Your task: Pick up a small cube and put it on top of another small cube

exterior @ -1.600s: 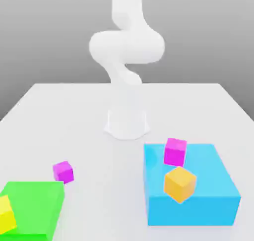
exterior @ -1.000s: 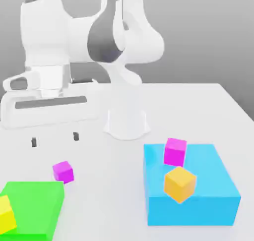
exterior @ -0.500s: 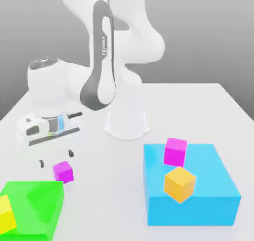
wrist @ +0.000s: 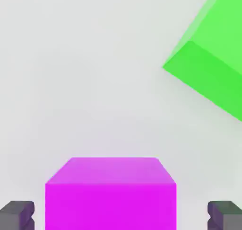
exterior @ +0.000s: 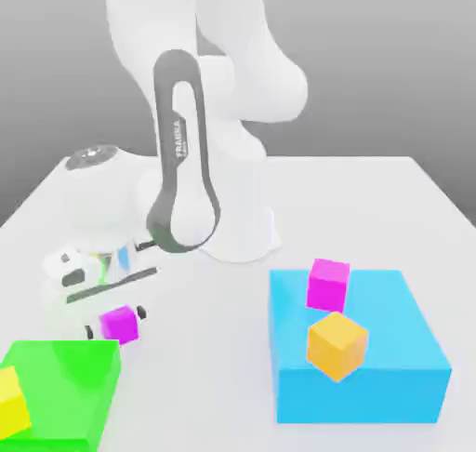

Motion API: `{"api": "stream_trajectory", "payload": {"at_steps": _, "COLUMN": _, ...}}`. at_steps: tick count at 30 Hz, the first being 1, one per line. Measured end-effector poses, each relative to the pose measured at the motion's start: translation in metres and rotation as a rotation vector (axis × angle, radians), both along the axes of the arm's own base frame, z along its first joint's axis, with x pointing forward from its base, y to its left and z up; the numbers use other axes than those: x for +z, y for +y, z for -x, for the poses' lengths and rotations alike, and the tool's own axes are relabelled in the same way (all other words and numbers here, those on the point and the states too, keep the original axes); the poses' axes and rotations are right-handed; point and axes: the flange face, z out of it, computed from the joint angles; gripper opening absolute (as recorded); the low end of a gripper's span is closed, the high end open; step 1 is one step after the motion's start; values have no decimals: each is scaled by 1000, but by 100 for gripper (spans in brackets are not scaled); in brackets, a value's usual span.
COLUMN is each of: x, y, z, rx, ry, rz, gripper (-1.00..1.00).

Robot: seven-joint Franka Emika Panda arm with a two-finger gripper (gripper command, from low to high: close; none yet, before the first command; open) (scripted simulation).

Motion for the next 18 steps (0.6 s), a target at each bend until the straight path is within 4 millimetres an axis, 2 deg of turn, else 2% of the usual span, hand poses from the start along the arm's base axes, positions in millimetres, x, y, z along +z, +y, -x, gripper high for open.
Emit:
{"api": "stream_trajectory", "payload": {"at_steps": 5, "x": 0, "y": 0, "z": 0, "rx": 0, "ry": 0, "rz": -2, "gripper": -100}}
{"api": "stream_trajectory", "payload": {"at_steps": 18, "x": 49, "y": -10, "z": -7, "rx": 5, "ry": -11, "rz": 17, "gripper": -100}}
